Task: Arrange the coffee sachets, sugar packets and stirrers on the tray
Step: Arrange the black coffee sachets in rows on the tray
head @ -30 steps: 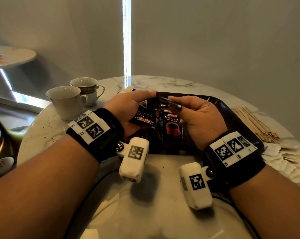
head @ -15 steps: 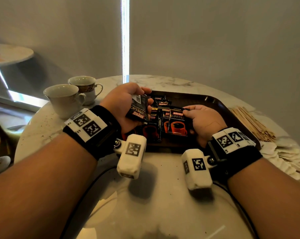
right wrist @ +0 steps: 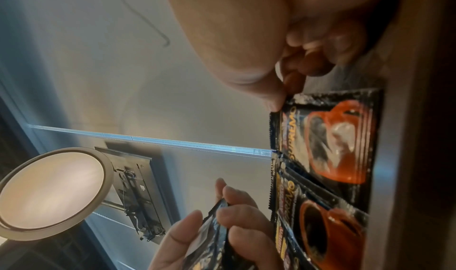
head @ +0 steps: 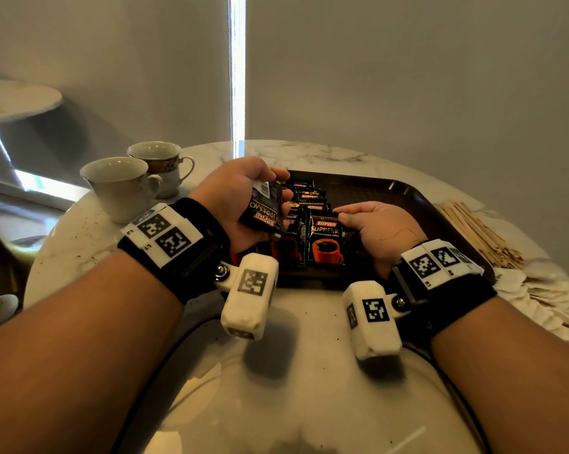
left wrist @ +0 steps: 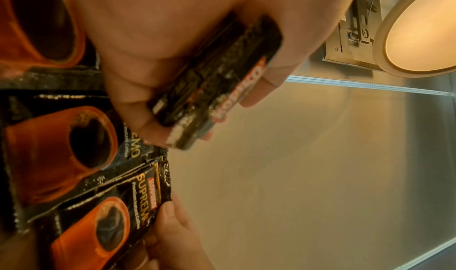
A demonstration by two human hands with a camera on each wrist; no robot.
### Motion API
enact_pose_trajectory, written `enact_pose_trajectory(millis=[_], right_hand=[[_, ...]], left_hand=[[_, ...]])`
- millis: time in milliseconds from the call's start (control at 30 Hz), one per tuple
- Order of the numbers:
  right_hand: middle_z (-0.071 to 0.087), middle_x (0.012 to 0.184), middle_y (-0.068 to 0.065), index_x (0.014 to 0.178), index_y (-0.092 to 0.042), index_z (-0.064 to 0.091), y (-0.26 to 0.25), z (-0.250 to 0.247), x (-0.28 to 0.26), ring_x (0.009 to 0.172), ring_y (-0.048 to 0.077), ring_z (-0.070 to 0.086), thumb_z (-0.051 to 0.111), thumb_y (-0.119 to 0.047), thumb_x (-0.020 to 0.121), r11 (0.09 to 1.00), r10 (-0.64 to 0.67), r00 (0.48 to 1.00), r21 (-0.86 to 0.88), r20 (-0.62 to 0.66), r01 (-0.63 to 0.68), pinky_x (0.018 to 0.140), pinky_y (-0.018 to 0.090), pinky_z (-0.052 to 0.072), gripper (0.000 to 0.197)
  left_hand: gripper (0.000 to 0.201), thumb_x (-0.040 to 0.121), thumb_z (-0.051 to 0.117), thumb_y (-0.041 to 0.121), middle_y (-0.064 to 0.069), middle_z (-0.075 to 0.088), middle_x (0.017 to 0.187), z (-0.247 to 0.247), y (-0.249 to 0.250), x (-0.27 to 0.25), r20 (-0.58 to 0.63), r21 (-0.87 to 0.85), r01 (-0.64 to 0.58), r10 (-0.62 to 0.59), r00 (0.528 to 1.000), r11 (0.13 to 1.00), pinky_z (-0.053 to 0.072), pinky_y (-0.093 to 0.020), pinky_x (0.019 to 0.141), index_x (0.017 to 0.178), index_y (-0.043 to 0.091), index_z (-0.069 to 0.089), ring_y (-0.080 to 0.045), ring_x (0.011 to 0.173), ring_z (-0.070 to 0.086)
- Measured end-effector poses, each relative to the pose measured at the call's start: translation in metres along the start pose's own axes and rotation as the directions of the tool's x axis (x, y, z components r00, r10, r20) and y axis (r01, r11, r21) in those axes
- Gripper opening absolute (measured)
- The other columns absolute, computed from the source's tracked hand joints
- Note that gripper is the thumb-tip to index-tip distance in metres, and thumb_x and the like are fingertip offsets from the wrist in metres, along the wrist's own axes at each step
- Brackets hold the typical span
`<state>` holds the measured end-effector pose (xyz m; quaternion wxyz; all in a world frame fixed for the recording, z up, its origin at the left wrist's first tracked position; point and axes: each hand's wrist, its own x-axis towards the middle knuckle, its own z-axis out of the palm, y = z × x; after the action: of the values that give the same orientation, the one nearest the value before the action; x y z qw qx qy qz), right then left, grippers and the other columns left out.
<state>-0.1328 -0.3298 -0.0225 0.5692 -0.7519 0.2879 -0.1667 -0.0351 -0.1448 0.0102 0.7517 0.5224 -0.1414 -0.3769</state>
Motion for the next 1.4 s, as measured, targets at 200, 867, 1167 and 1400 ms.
enact_pose_trajectory(millis=[200, 867, 1167, 1400], right_hand=[[0.075, 0.099, 0.005, 0.098, -0.018, 0.073, 0.0038, -0.0007, 0.003, 0.095, 0.026, 0.071, 0.067, -0.013, 0.093, 0.997, -0.037, 0.999, -0.063, -0.021, 0.035, 0.091, 0.05, 0.057, 0.009], [0.068, 0.094, 0.011, 0.094, -0.019, 0.065, 0.0043, -0.0011, 0.0011, 0.069, 0.018, 0.056, 0.076, -0.02, 0.084, 0.997, -0.046, 0.997, -0.068, -0.068, 0.041, 0.056, 0.033, 0.046, 0.015], [0.066, 0.107, 0.004, 0.102, -0.031, 0.052, 0.0052, -0.0021, 0.0, 0.097, 0.023, 0.066, 0.089, -0.036, 0.057, 0.98, -0.004, 0.999, -0.2, -0.04, -0.004, 0.086, 0.05, 0.058, 0.059], [0.067, 0.105, 0.0, 0.113, -0.023, 0.057, 0.0023, -0.0043, -0.0015, 0.091, 0.017, 0.067, 0.084, -0.022, 0.077, 0.966, -0.04, 0.999, -0.255, 0.003, 0.04, 0.068, 0.031, 0.052, 0.044]], left_hand=[[0.027, 0.094, 0.04, 0.015, -0.011, 0.059, 0.088, 0.0017, -0.0018, -0.0007, 0.011, 0.018, 0.001, -0.001, 1.0, 1.0, 0.055, -0.038, 0.069, 0.112, 0.011, 0.06, -0.021, 0.069, 0.058], [0.028, 0.094, 0.04, 0.015, -0.011, 0.059, 0.089, 0.0025, -0.0017, -0.0017, -0.009, 0.022, 0.018, -0.018, 1.0, 1.0, 0.055, -0.037, 0.069, 0.113, 0.012, 0.06, -0.022, 0.071, 0.057], [0.027, 0.094, 0.04, 0.015, -0.011, 0.059, 0.086, 0.0018, -0.0022, -0.0011, -0.009, 0.007, 0.013, -0.013, 1.0, 1.0, 0.054, -0.037, 0.068, 0.113, 0.011, 0.06, -0.021, 0.069, 0.058], [0.027, 0.092, 0.042, 0.017, -0.011, 0.06, 0.086, 0.0013, -0.0006, -0.0017, -0.001, -0.021, 0.005, -0.005, 1.0, 1.0, 0.053, -0.037, 0.068, 0.112, 0.01, 0.059, -0.021, 0.069, 0.058]])
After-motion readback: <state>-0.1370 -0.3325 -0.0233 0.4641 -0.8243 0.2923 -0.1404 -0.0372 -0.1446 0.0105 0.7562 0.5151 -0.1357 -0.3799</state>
